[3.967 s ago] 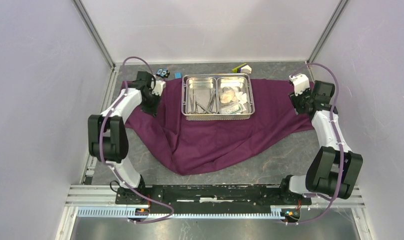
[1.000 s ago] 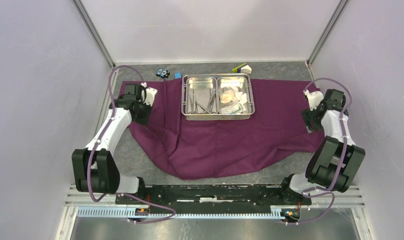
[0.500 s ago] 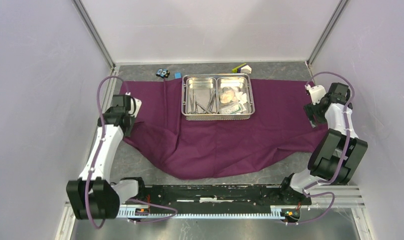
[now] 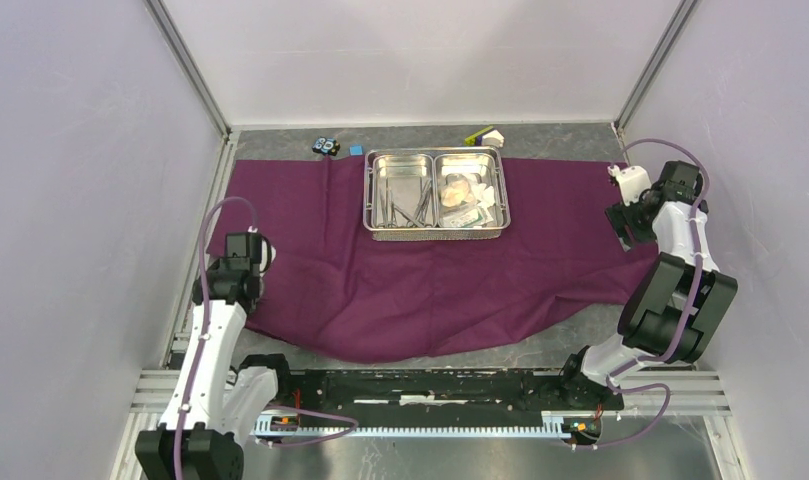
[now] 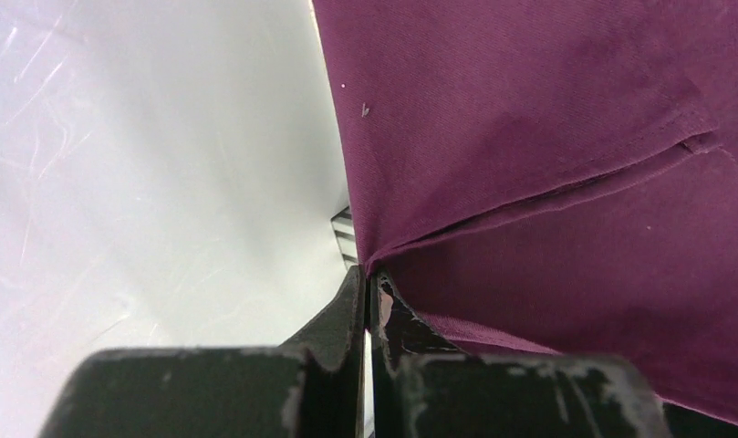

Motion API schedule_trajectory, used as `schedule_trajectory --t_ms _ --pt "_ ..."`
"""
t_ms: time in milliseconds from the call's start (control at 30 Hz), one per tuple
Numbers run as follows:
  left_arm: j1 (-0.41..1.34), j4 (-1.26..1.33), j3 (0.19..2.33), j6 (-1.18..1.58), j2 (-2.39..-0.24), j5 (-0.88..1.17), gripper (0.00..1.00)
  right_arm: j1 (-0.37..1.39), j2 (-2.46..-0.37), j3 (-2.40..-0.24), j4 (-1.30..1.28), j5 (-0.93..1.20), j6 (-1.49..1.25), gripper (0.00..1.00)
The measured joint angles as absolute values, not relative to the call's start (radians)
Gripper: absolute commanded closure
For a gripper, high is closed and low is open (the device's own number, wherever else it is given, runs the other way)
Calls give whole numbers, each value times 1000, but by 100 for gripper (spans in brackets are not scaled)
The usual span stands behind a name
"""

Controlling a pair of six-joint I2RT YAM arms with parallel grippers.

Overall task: Open and lay out the surgical kit
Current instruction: Open the surgical kit at the center of the board.

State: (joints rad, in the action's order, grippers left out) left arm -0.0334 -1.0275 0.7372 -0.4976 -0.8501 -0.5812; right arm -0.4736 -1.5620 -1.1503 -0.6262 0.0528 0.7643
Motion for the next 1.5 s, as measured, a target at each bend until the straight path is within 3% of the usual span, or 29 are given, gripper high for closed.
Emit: schedule_trajectory --t_ms 333,500,600,833,933,1100,1300,1500 --pt "-33 -1005 668 -540 -822 -738 98 -473 -1550 -1150 -652 54 792 21" --pt "-33 -1022 668 -545 -820 -776 86 -474 -1516 -1150 -653 49 800 20" --pt "-33 -1034 668 -551 -813 -794 73 -474 -1508 -1150 -653 49 802 20" --pt "-34 -1074 667 -562 -822 -822 15 -474 -1508 -1150 -664 49 802 20" --pt "-34 -1103 687 -566 -830 -820 0 -474 -1508 -1150 -670 49 802 19" --pt "-38 -1143 867 -566 -892 -781 0 -474 -1508 -1160 -681 49 802 19" --pt "-38 -1131 1143 -541 -1043 -585 0 -474 -1508 -1172 -682 44 793 19" --pt "-38 -1069 1255 -490 -1163 -456 0 -474 -1506 -1168 -682 22 803 19"
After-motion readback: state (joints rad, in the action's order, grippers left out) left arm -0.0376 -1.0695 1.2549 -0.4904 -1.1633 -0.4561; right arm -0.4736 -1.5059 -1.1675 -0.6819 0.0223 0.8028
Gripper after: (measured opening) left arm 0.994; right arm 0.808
